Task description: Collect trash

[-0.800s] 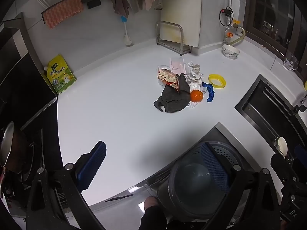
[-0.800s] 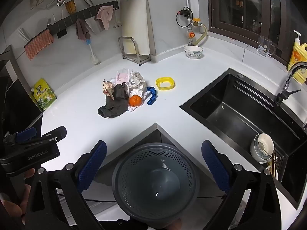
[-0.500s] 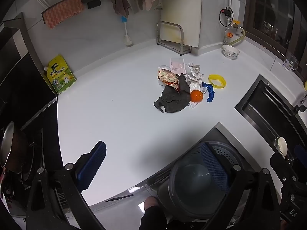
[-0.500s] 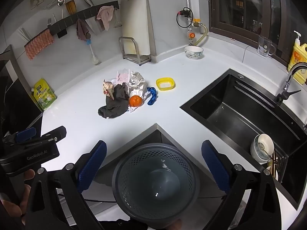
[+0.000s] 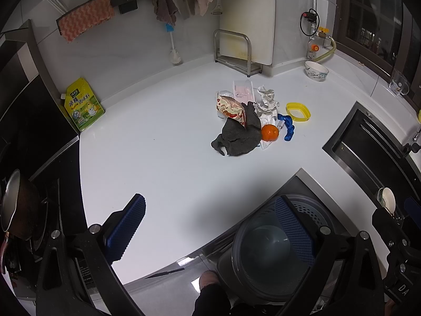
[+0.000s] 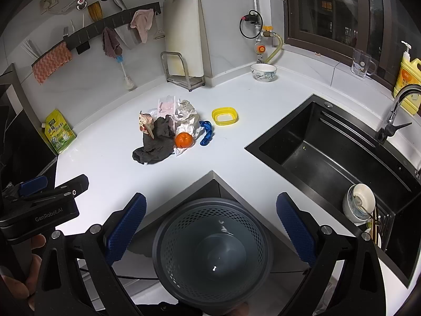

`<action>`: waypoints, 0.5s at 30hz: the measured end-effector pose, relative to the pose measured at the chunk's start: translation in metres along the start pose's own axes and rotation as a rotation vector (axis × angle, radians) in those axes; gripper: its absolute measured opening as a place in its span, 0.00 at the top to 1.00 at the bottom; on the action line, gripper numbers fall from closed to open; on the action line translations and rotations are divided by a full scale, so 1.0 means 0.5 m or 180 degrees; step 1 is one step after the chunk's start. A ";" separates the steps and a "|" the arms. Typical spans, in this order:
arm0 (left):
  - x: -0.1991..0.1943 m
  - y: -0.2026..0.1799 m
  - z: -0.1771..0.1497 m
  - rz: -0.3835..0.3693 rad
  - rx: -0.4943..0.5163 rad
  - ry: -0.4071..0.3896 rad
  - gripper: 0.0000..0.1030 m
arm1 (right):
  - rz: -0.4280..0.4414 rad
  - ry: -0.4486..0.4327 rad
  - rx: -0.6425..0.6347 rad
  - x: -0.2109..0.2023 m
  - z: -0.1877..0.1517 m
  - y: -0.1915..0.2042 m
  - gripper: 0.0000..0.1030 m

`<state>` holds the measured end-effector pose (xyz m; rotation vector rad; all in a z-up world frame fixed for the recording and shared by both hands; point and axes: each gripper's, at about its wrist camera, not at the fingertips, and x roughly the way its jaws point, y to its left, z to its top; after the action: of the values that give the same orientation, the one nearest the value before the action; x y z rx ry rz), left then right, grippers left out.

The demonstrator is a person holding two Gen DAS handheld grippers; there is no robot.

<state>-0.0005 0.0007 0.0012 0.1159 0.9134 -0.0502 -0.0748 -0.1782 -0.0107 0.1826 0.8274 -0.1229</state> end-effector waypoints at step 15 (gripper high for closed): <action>-0.005 0.004 -0.003 0.0007 0.0008 -0.0006 0.06 | -0.0014 -0.0009 0.0009 -0.001 -0.004 -0.005 0.08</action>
<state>-0.0032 0.0031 0.0025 0.1191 0.9112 -0.0494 -0.0770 -0.1802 -0.0117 0.1834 0.8248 -0.1285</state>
